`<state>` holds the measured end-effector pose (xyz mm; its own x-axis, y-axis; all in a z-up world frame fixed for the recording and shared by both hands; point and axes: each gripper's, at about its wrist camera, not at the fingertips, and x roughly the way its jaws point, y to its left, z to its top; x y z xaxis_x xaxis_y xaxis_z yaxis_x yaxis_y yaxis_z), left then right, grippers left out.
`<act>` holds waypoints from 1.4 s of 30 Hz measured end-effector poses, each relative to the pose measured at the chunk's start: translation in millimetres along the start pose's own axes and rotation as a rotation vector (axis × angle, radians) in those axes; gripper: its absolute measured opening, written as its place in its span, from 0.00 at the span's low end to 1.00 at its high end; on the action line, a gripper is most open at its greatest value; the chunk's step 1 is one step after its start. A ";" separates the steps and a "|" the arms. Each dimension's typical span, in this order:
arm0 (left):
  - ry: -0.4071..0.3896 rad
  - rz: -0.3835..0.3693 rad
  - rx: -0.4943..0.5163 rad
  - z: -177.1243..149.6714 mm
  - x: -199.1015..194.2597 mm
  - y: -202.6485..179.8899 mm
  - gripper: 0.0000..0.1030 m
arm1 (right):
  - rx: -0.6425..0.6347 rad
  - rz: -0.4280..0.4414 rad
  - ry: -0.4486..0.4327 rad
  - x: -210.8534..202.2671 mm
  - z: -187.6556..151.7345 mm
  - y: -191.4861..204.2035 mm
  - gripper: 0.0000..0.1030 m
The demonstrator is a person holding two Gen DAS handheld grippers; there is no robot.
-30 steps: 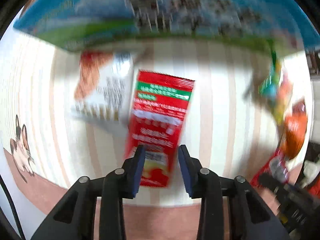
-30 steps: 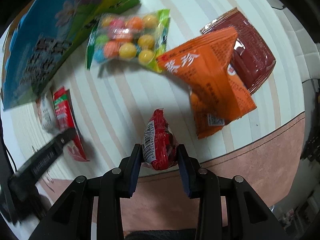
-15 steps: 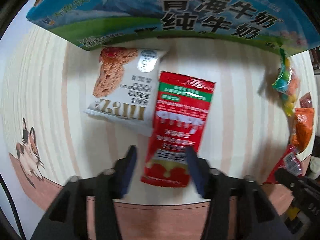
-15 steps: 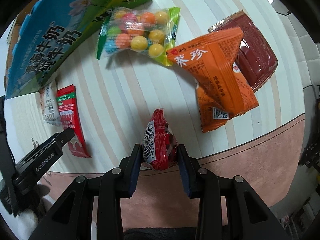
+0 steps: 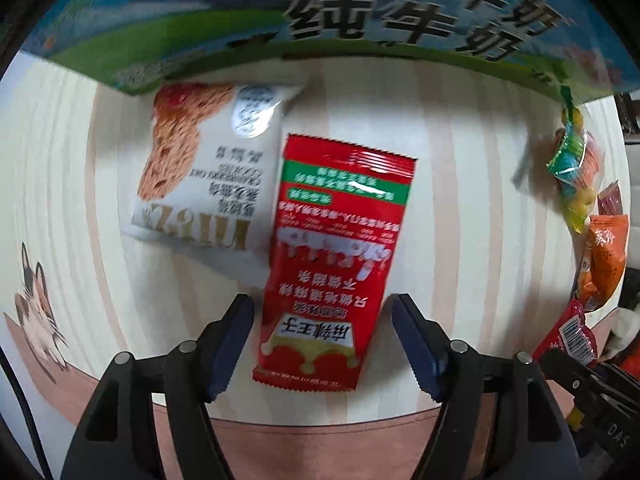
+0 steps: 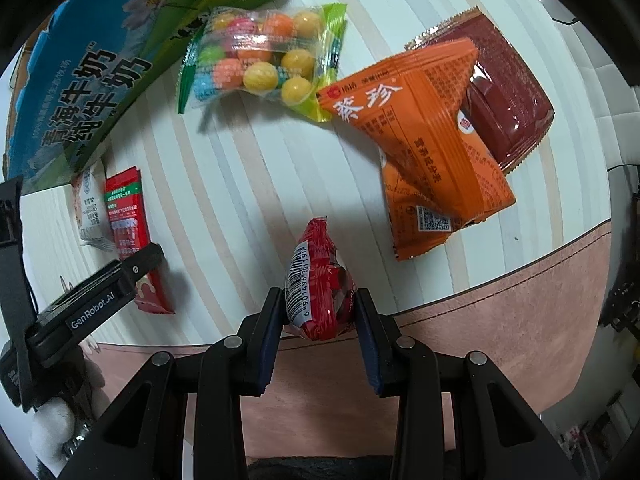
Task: Organize snacks
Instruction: 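Carry both red packets into the box and open both tools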
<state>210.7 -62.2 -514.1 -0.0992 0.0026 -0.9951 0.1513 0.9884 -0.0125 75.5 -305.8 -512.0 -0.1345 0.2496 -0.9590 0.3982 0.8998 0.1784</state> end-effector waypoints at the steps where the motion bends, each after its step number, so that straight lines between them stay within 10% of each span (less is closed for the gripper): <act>1: -0.018 0.002 0.007 0.6 -3.5 -3.3 0.56 | -0.001 -0.004 0.002 0.9 -0.6 -0.3 0.37; 14: -0.048 0.006 -0.018 -28.7 -14.1 -11.3 0.41 | -0.019 -0.005 -0.006 -1.0 -3.7 6.8 0.37; 27: -0.217 -0.120 -0.040 -67.1 -138.8 7.6 0.40 | -0.145 0.080 -0.127 -92.8 -8.9 26.2 0.37; 33: -0.325 -0.172 -0.048 -31.8 -210.5 11.8 0.40 | -0.202 0.122 -0.224 -158.0 19.6 48.4 0.37; 42: -0.346 -0.040 -0.058 64.5 -225.2 30.2 0.41 | -0.215 0.057 -0.330 -212.4 110.1 96.7 0.37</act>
<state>301.0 -42.8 -296.7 0.2363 -0.0782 -0.9685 0.0972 0.9937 -0.0565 242.5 -311.2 -315.3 0.1947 0.2042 -0.9594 0.1930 0.9510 0.2416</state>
